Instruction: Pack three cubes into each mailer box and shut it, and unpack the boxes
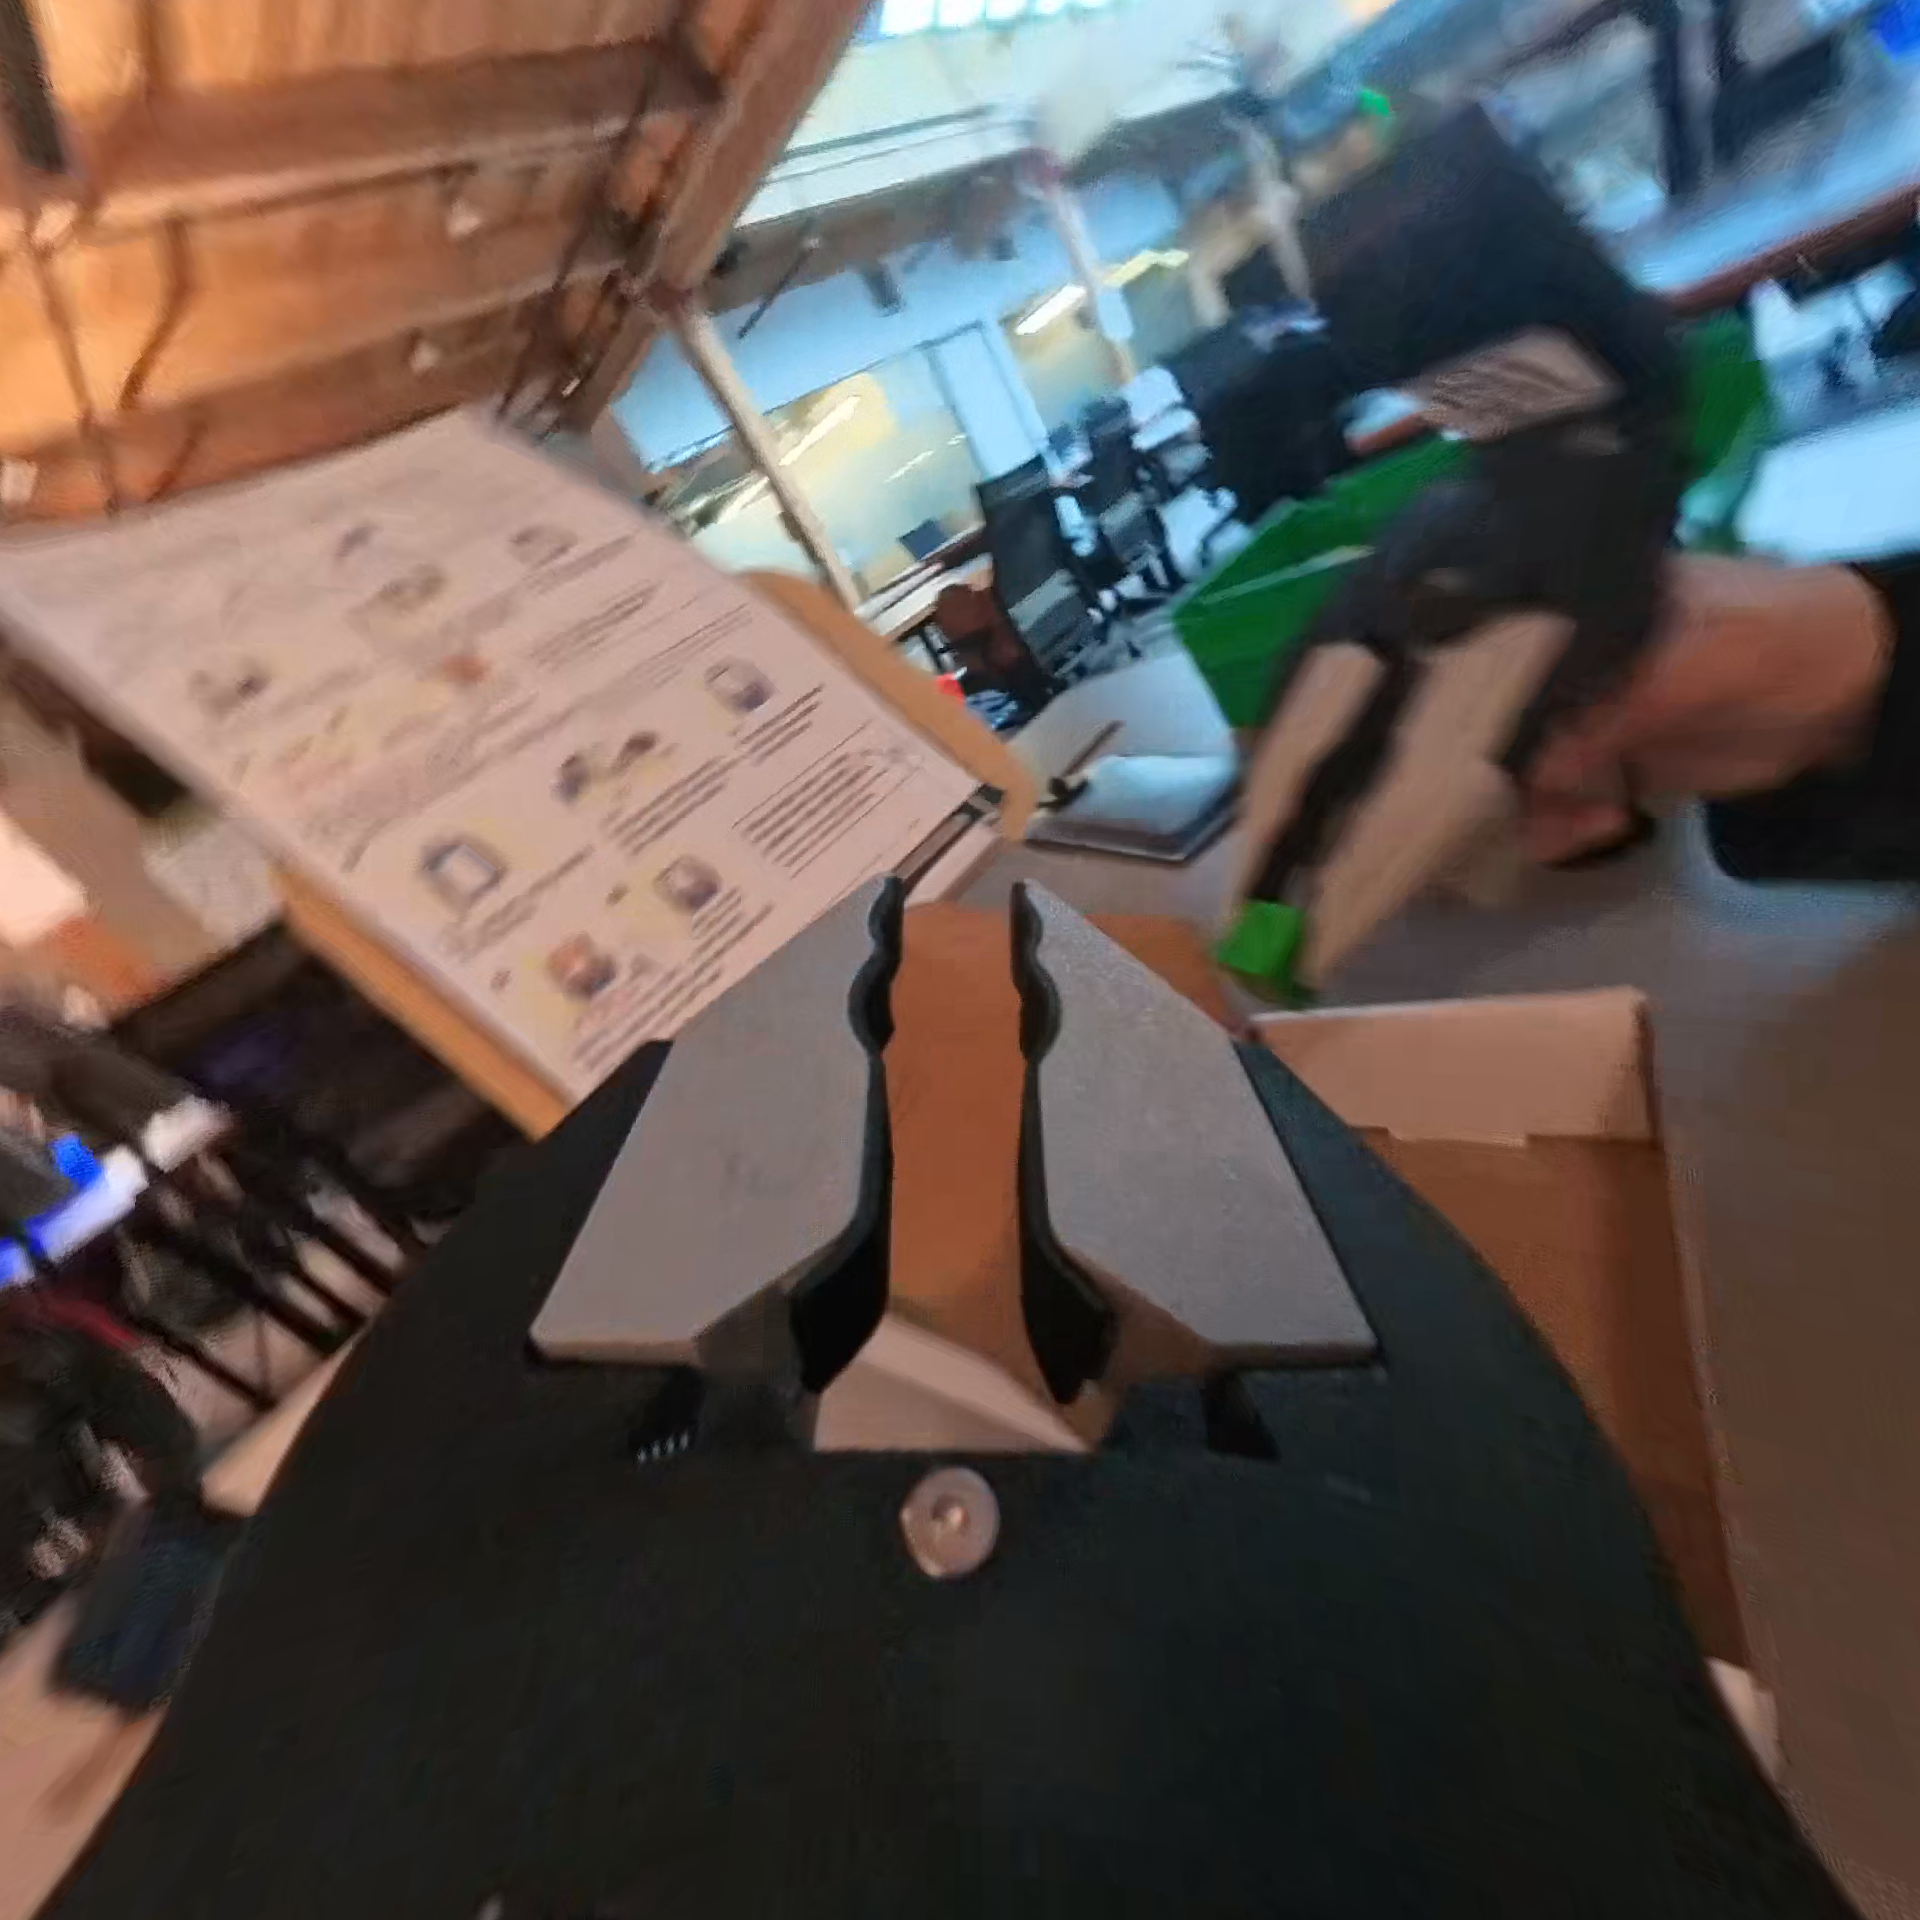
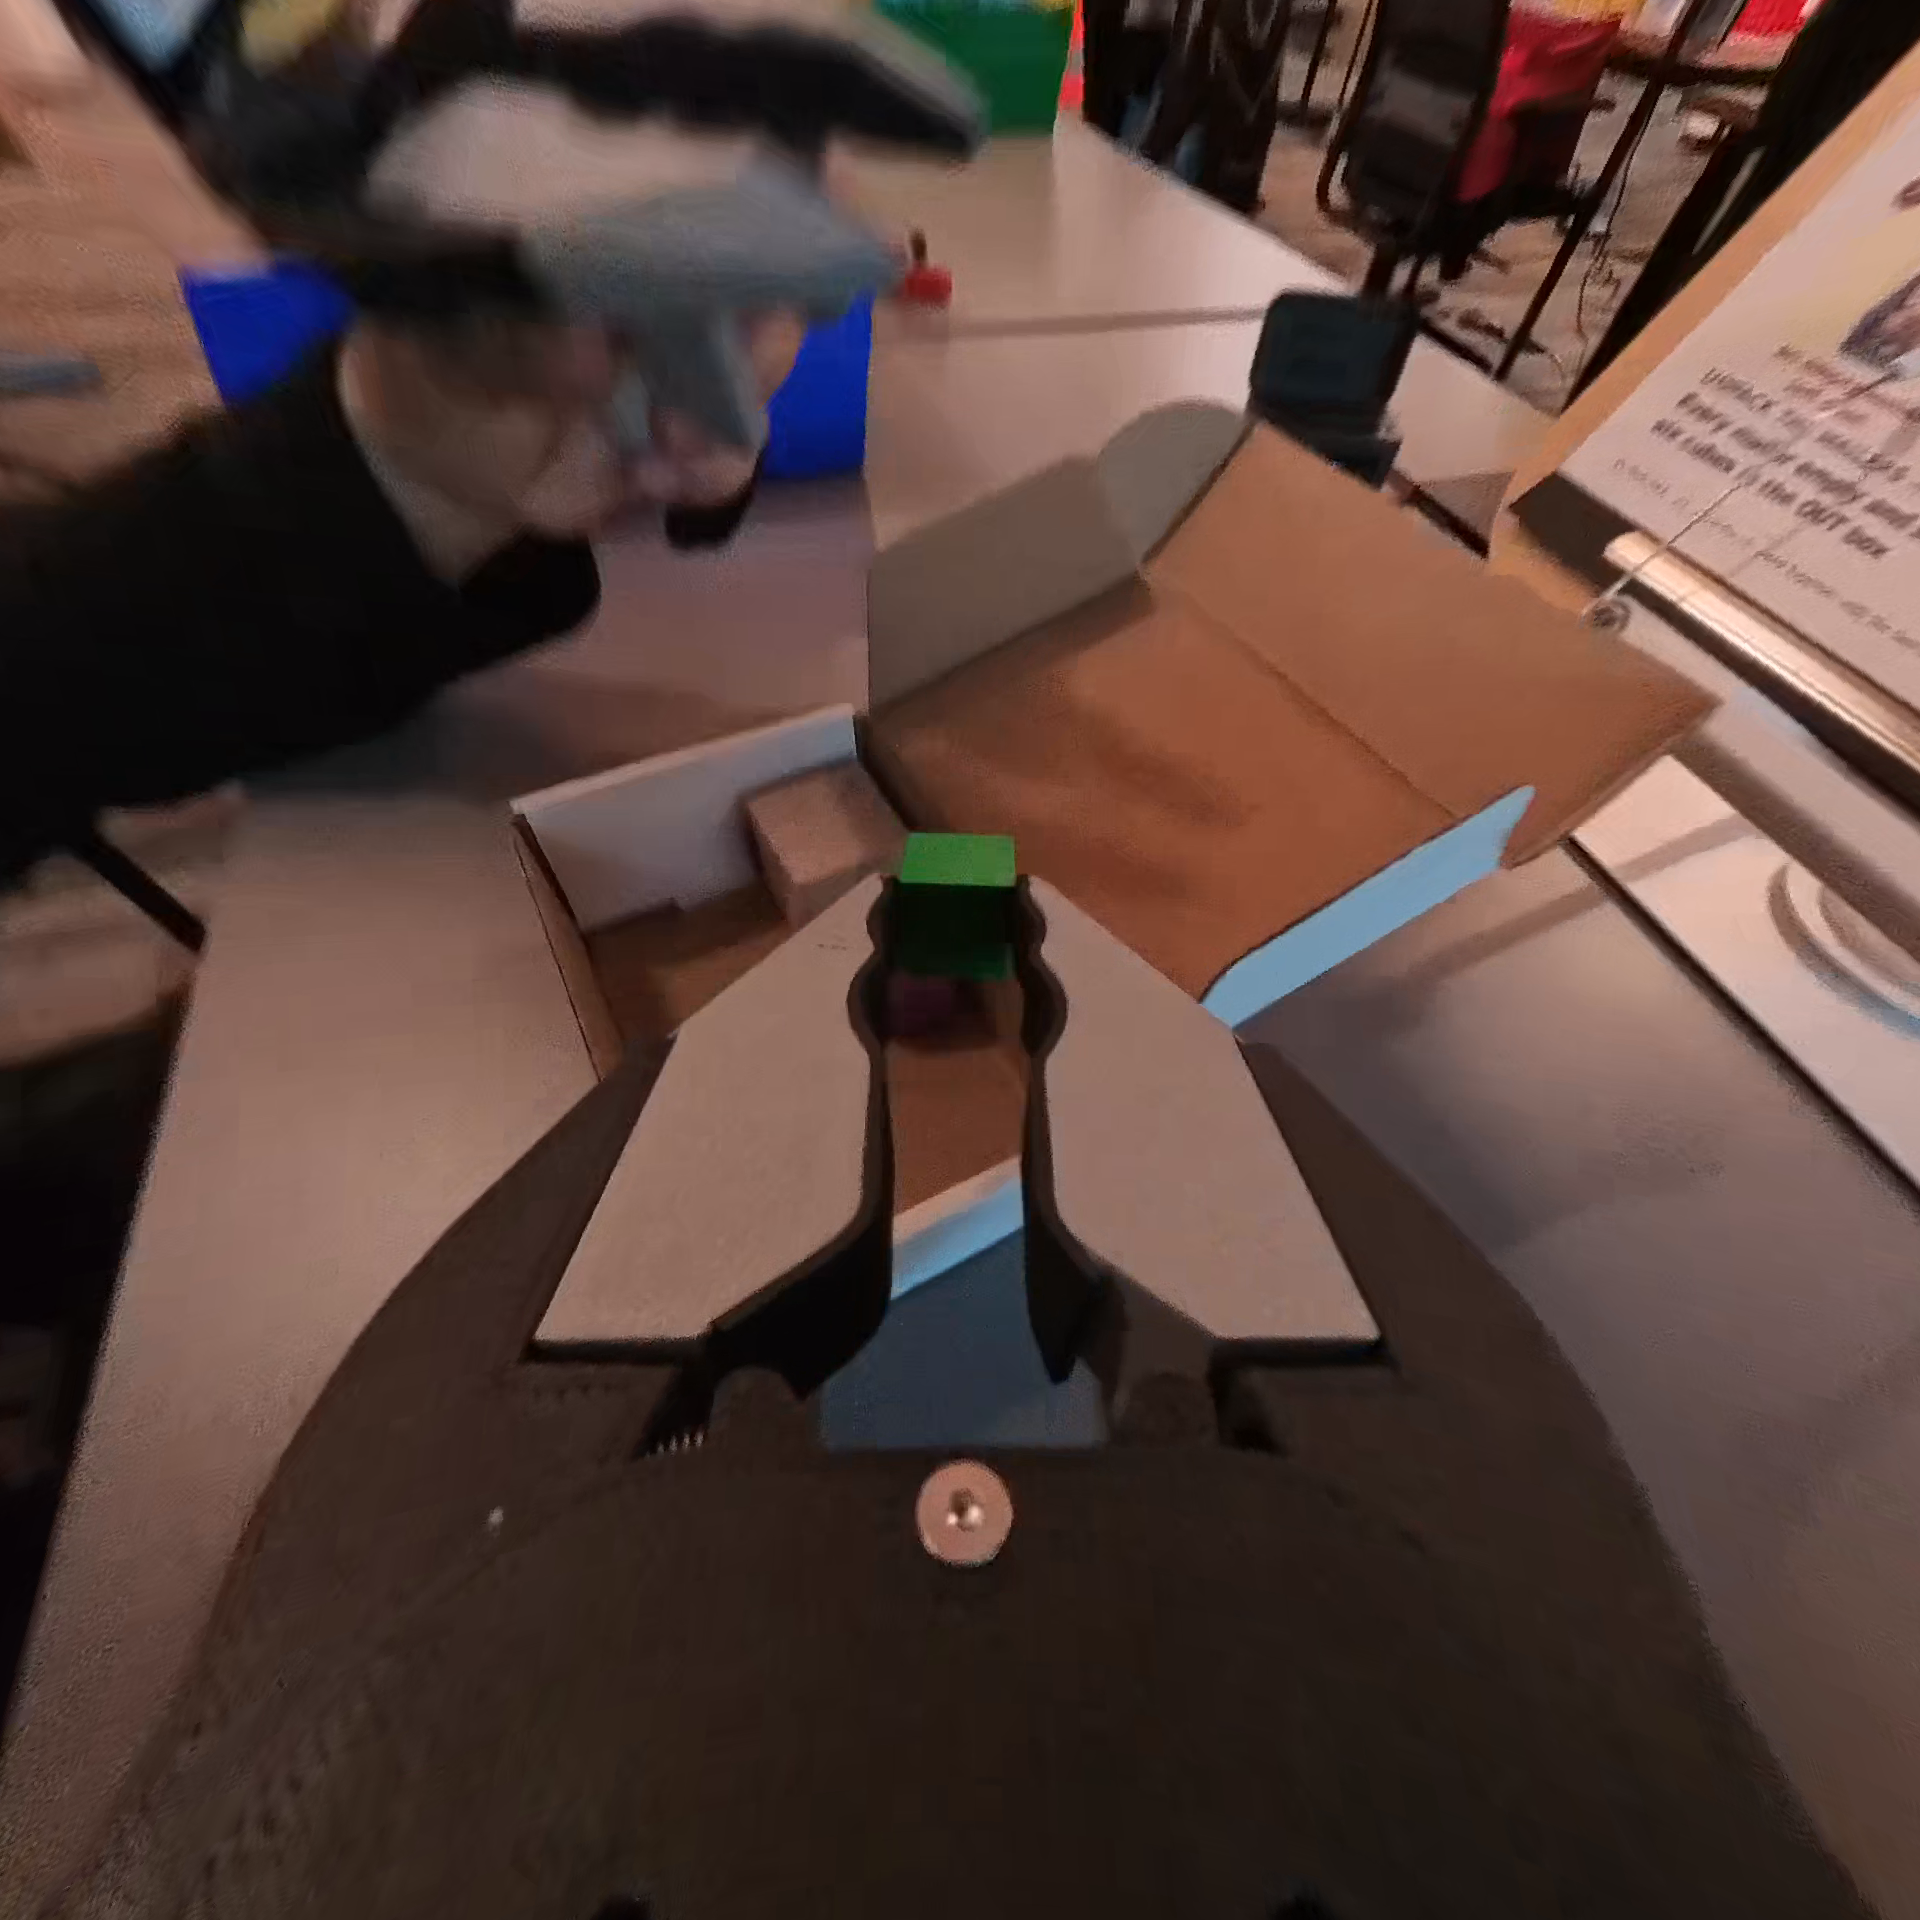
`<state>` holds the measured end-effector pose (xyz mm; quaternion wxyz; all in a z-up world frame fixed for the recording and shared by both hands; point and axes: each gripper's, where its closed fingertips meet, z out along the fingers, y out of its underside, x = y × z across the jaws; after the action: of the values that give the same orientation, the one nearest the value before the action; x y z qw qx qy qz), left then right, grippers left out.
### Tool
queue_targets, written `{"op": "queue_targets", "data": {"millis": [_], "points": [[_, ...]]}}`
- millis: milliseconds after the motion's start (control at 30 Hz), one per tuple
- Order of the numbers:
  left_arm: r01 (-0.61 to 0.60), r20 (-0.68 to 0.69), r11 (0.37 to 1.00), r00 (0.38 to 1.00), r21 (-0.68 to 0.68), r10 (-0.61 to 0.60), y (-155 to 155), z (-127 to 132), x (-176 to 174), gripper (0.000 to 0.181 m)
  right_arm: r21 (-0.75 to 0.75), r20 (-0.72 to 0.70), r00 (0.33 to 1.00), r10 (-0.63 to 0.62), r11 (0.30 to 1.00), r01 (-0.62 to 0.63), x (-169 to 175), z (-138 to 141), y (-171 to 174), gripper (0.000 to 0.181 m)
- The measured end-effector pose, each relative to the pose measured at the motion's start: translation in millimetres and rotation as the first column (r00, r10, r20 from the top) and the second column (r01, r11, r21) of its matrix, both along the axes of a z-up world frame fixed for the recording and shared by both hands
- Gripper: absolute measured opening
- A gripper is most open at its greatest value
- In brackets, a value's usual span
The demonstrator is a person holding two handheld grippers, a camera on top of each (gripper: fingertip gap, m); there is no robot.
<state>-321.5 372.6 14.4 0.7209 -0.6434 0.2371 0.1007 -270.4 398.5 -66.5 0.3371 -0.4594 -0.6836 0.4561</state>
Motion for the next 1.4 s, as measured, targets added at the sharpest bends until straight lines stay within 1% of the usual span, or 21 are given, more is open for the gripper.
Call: {"op": "queue_targets", "data": {"millis": [33,67,133,167,233,300,367,433,567,700,800,867,933,967,1033,1100,1167,1233,1267,1333,1400], "points": [[-0.036,0.087,0.999,0.996,-0.011,0.037,-1,1,-21,0.020,0.054,0.032,0.999,0.003,0.999,-0.004,-1,-8,-3,0.019],[-0.064,0.144,0.997,0.987,-0.033,0.069,-1,-3,-39,0.019,0.111,0.071,0.997,0.000,0.994,-0.008,-2,-17,-6,0.019],[-0.148,0.199,0.982,0.965,-0.115,0.168,2,-21,-70,0.019,0.262,0.134,0.989,-0.054,0.965,0.017,-5,-33,-5,0.019],[-0.185,0.208,0.968,0.954,-0.168,0.218,4,-31,-82,0.024,0.336,0.151,0.985,-0.078,0.941,0.023,-6,-39,-4,0.020],[-0.195,0.250,0.957,0.936,-0.216,0.247,7,-42,-92,0.025,0.400,0.137,0.985,-0.104,0.916,0.041,-10,-40,-7,0.019],[-0.163,0.316,0.956,0.919,-0.243,0.237,8,-45,-94,0.026,0.421,0.138,0.983,-0.118,0.906,0.050,-13,-41,-7,0.019],[-0.151,0.345,0.956,0.909,-0.250,0.234,8,-45,-94,0.028,0.436,0.119,0.986,-0.120,0.898,0.056,-14,-40,-7,0.020],[-0.152,0.348,0.957,0.908,-0.246,0.233,7,-44,-94,0.029,0.435,0.099,0.986,-0.131,0.897,0.075,-14,-38,-5,0.027],[-0.156,0.348,0.957,0.907,-0.243,0.236,7,-43,-94,0.029,0.415,0.098,0.984,-0.149,0.905,0.096,-11,-36,2,0.027],[-0.166,0.342,0.949,0.905,-0.268,0.254,8,-49,-98,0.029,0.403,0.060,0.973,-0.222,0.897,0.179,-11,-30,18,0.028],[-0.151,0.368,0.947,0.895,-0.284,0.253,6,-51,-101,0.031,0.292,0.009,0.961,-0.276,0.920,0.261,-8,-16,33,0.034],[-0.110,0.427,0.949,0.873,-0.295,0.234,4,-51,-102,0.037,0.151,-0.017,0.948,-0.317,0.937,0.316,-5,-5,46,0.039],[-0.032,0.508,0.944,0.837,-0.328,0.205,0,-54,-102,0.044,-0.017,-0.015,0.929,-0.370,0.929,0.370,-1,2,65,0.044],[-0.005,0.542,0.943,0.817,-0.333,0.196,-1,-55,-103,0.045,-0.108,-0.010,0.927,-0.374,0.922,0.371,1,4,71,0.047],[0.018,0.590,0.945,0.785,-0.328,0.189,-5,-54,-109,0.045,-0.293,-0.020,0.931,-0.364,0.893,0.342,5,12,81,0.050],[0.039,0.627,0.940,0.754,-0.340,0.196,-9,-57,-115,0.050,-0.439,-0.023,0.938,-0.345,0.847,0.301,8,16,89,0.054],[0.120,0.682,0.926,0.711,-0.357,0.171,-11,-63,-112,0.052,-0.542,-0.007,0.951,-0.308,0.801,0.255,8,14,93,0.062],[0.235,0.733,0.901,0.669,-0.365,0.122,-12,-69,-102,0.053,-0.616,-0.007,0.966,-0.258,0.762,0.199,4,12,92,0.065],[0.271,0.749,0.891,0.653,-0.365,0.108,-12,-72,-98,0.052,-0.640,-0.007,0.970,-0.242,0.747,0.182,1,10,92,0.068],[0.310,0.762,0.874,0.640,-0.374,0.099,-10,-78,-93,0.050,-0.663,0.015,0.976,-0.219,0.728,0.174,-7,1,92,0.068],[0.331,0.757,0.854,0.645,-0.401,0.106,-8,-87,-89,0.049,-0.678,0.050,0.980,-0.194,0.713,0.176,-14,-8,90,0.071]]}}
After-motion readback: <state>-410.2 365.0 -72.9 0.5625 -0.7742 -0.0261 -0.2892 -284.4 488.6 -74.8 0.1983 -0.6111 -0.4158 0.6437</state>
